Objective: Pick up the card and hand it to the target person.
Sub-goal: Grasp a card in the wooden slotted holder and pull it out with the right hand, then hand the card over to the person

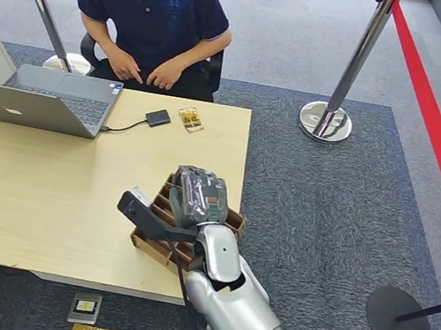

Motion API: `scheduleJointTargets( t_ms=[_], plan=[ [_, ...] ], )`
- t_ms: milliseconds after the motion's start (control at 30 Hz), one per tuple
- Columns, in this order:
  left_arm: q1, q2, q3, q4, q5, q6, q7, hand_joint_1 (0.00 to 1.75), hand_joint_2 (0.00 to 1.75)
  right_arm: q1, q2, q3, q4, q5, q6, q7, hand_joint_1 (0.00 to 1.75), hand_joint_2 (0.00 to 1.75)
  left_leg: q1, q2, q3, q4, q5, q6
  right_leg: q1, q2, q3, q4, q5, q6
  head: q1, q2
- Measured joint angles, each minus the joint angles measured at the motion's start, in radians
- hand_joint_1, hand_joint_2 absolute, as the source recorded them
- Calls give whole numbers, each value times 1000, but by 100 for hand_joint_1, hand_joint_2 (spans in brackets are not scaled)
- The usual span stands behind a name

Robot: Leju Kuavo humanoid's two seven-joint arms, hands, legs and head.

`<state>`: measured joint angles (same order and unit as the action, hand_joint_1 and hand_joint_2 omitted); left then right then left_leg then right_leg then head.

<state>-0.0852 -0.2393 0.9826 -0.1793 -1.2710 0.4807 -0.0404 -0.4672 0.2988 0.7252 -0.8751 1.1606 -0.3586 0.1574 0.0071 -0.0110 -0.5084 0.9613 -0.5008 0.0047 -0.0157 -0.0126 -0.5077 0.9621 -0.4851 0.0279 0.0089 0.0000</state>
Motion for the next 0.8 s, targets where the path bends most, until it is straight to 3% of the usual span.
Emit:
scheduleJointTargets(
  t_ms=[467, 800],
  plan=[
    [0, 0, 2, 0, 6, 11, 7, 0, 0, -5, -4, 5, -74, -48, 6, -33, 128, 175, 0, 0, 0, 0, 0, 0, 0, 0, 0, 0, 0, 0, 0, 0],
    [0, 0, 2, 0, 5, 21, 2, 0, 0, -75, -11, 4, -107, -39, -1, -37, 130, 175, 0, 0, 0, 0, 0, 0, 0, 0, 0, 0, 0, 0, 0, 0]
  ],
)
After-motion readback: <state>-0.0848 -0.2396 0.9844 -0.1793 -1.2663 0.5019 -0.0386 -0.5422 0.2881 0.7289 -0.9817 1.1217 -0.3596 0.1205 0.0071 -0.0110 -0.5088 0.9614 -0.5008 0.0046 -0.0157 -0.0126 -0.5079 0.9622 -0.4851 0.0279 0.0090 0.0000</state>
